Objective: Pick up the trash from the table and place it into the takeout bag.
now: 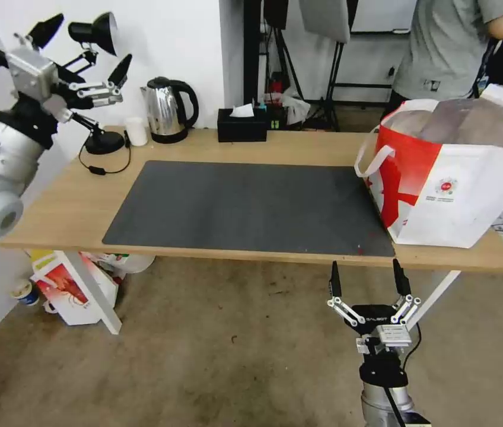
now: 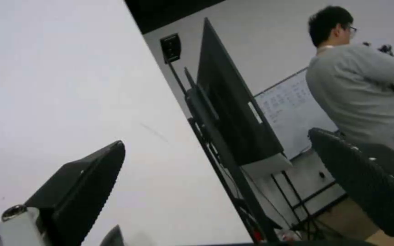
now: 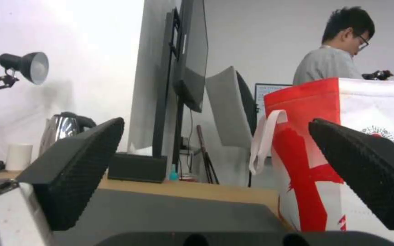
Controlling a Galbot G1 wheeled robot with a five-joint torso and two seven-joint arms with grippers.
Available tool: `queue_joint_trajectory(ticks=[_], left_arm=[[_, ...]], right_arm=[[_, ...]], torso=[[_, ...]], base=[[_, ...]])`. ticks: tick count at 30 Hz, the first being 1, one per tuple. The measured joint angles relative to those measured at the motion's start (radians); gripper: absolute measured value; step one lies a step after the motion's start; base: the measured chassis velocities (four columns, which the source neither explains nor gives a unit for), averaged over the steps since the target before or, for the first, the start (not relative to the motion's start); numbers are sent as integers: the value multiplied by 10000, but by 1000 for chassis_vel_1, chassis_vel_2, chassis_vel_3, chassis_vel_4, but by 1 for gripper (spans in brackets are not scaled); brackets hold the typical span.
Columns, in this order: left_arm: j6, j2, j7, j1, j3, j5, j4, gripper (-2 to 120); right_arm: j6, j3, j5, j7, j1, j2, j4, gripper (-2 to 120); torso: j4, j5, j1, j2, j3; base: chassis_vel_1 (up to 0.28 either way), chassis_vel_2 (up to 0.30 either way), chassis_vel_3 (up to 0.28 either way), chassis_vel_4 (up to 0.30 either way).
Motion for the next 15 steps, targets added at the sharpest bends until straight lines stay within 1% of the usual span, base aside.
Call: queue_joint_trajectory(ticks=[1, 2, 5, 6, 10, 11, 14, 15], left_arm=[[-20, -189, 5, 228, -204, 95, -27, 100], [-20, -189, 5, 228, -204, 95, -27, 100], [-218, -789, 101, 1017, -1021, 492, -61, 100], [-218, -789, 101, 1017, -1021, 492, -61, 100], [-639, -1453, 548, 1929, -2281, 976, 34, 100], [-639, -1453, 548, 1929, -2281, 976, 34, 100], [-809, -1917, 819, 2758, -3144, 1004, -156, 100], [-809, -1917, 819, 2758, -3144, 1004, -156, 100]], right_arm=[[0, -2, 0, -1, 0, 1, 0, 100], [0, -2, 0, -1, 0, 1, 0, 100], [0, -1, 1, 0, 0, 1, 0, 100], [0, -1, 1, 0, 0, 1, 0, 100], [0, -1, 0, 0, -1, 1, 0, 100], [0, -1, 0, 0, -1, 1, 0, 100], [0, -1, 0, 0, 0, 1, 0, 100], [0, -1, 0, 0, 0, 1, 0, 100]], torso=[[0, 0, 0, 0, 0], [0, 0, 0, 0, 0], [1, 0, 1, -1, 1], [1, 0, 1, -1, 1], [3, -2, 1, -1, 0], [3, -2, 1, -1, 0], [3, 0, 1, -1, 0], [3, 0, 1, -1, 0]], base=[[0, 0, 0, 0], [0, 0, 0, 0], [0, 0, 0, 0], [0, 0, 0, 0], [0, 0, 0, 0], [0, 0, 0, 0], [0, 0, 0, 0], [0, 0, 0, 0]])
